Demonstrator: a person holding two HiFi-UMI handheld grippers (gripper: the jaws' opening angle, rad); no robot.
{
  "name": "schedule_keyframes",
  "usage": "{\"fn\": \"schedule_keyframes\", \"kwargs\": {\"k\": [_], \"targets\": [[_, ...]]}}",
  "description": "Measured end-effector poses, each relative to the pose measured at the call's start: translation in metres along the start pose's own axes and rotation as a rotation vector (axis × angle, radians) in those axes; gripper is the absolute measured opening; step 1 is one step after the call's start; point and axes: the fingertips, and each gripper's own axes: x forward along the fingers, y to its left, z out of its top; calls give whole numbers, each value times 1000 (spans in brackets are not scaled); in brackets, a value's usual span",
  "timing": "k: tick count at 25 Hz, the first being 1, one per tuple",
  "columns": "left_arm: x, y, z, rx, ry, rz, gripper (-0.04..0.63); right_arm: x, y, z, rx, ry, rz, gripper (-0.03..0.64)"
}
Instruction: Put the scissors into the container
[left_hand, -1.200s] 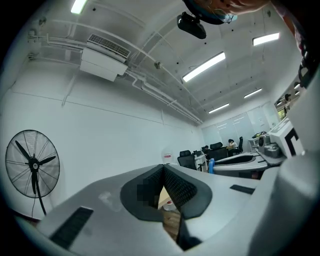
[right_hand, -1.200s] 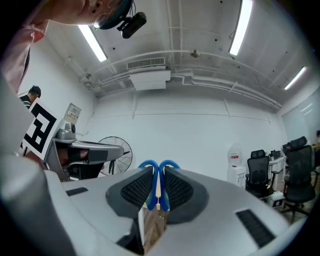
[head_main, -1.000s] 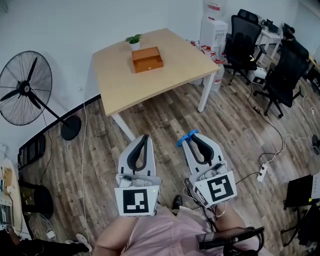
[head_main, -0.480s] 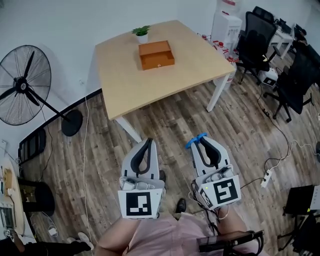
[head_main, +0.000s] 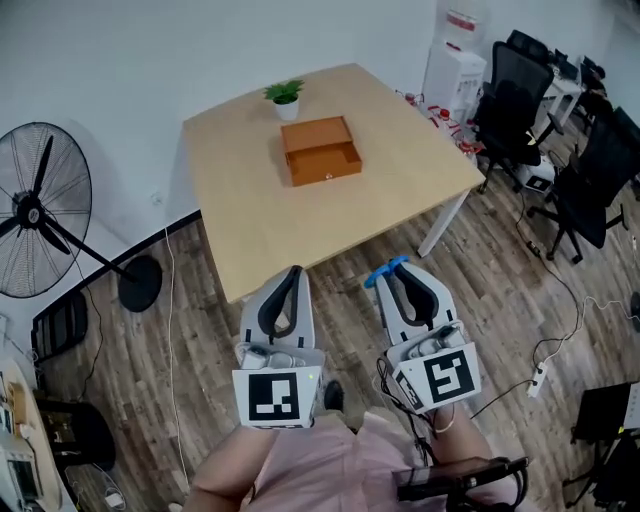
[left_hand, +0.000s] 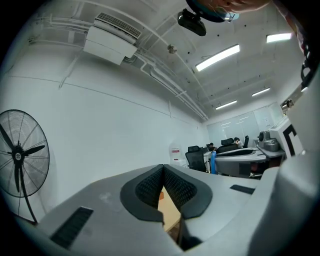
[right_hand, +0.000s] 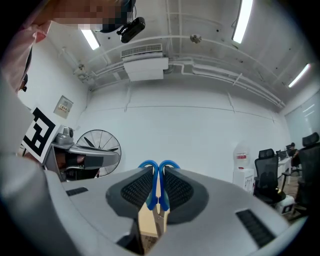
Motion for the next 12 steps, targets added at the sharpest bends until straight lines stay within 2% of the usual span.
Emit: {"fn": "schedule_keyframes", "kwargs": {"k": [5,12], "targets": [[30,18,2,-6,-10,-13,5,31,-9,5,-21,-1,-9,74],[74,15,-19,-7,31,-46,5,60,-43,-12,-4,21,-37,74]]}}
